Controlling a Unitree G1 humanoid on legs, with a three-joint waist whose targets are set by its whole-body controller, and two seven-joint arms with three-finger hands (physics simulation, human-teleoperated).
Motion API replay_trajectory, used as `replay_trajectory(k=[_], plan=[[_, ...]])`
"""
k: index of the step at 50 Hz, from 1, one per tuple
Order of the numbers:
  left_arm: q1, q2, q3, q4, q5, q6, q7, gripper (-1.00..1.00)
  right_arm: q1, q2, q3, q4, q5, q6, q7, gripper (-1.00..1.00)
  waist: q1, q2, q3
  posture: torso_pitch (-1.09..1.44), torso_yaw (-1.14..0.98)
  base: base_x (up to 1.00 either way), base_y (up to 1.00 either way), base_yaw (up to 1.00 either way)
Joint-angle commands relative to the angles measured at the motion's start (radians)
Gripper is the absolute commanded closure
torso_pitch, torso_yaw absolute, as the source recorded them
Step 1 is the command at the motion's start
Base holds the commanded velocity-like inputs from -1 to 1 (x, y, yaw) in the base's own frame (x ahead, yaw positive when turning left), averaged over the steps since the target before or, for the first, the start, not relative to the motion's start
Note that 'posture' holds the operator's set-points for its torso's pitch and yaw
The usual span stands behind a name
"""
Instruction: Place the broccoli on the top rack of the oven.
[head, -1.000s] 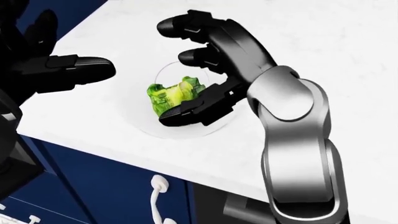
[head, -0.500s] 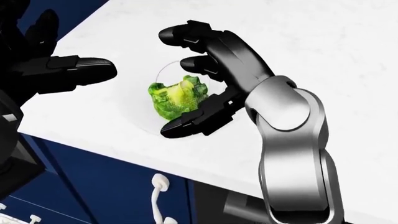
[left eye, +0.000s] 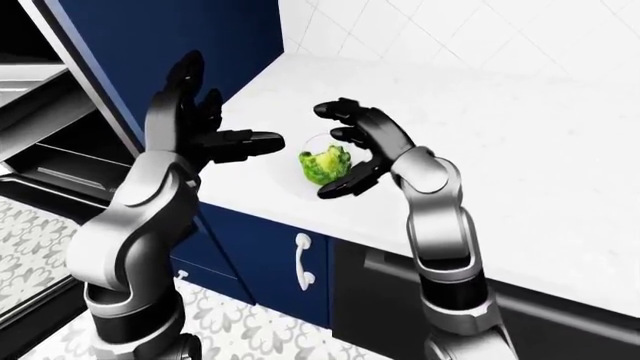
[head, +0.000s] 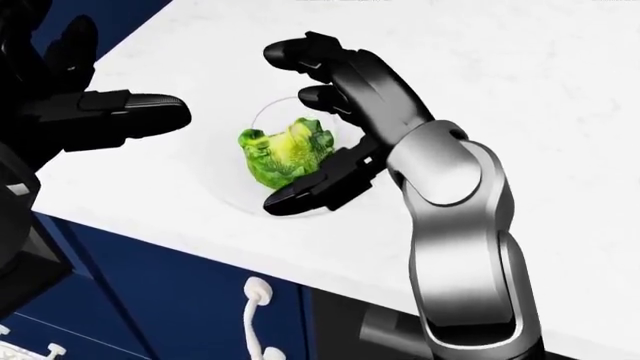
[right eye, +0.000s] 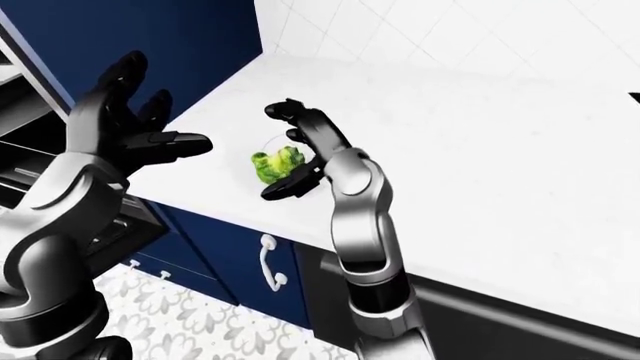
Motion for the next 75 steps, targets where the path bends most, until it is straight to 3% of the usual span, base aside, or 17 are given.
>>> replay_trajectory(k=[1, 24, 40, 48, 55, 75], plan=[[-0.031, 0.011, 0.013, -0.029, -0.002, -0.028, 0.000, -1.00, -0.028, 0.000, -0.003, -0.032, -0.004, -0.026, -0.008, -0.53, 0.000, 0.003, -0.026, 0.00, 0.00, 0.00, 0.00, 0.00], [-0.035, 0.021, 0.017, -0.028, -0.020, -0.026, 0.011, -1.00, -0.027, 0.015, 0.012, -0.049, -0.041, -0.019, 0.023, -0.40, -0.001, 0.004, -0.026, 0.00, 0.00, 0.00, 0.00, 0.00], [-0.032, 0.018, 0.014, -0.037, -0.022, -0.022, 0.014, -1.00, 0.022, 0.019, 0.031, -0.038, -0.174, -0.128, 0.062, -0.49, -0.002, 0.005, -0.026, 0.00, 0.00, 0.00, 0.00, 0.00], [-0.036, 0.020, 0.017, -0.036, -0.024, -0.021, 0.015, -1.00, 0.013, 0.032, 0.021, -0.034, -0.192, -0.135, 0.072, -0.46, -0.003, 0.006, -0.025, 0.00, 0.00, 0.00, 0.00, 0.00], [-0.037, 0.020, 0.017, -0.043, -0.029, -0.014, 0.020, -1.00, 0.018, 0.036, 0.020, -0.038, -0.193, -0.138, 0.069, -0.21, -0.003, 0.006, -0.025, 0.00, 0.00, 0.00, 0.00, 0.00], [-0.037, 0.026, 0.019, -0.034, -0.034, -0.024, 0.021, -1.00, 0.051, 0.048, 0.044, -0.002, -0.333, -0.264, 0.094, -0.24, -0.005, 0.007, -0.028, 0.00, 0.00, 0.00, 0.00, 0.00]])
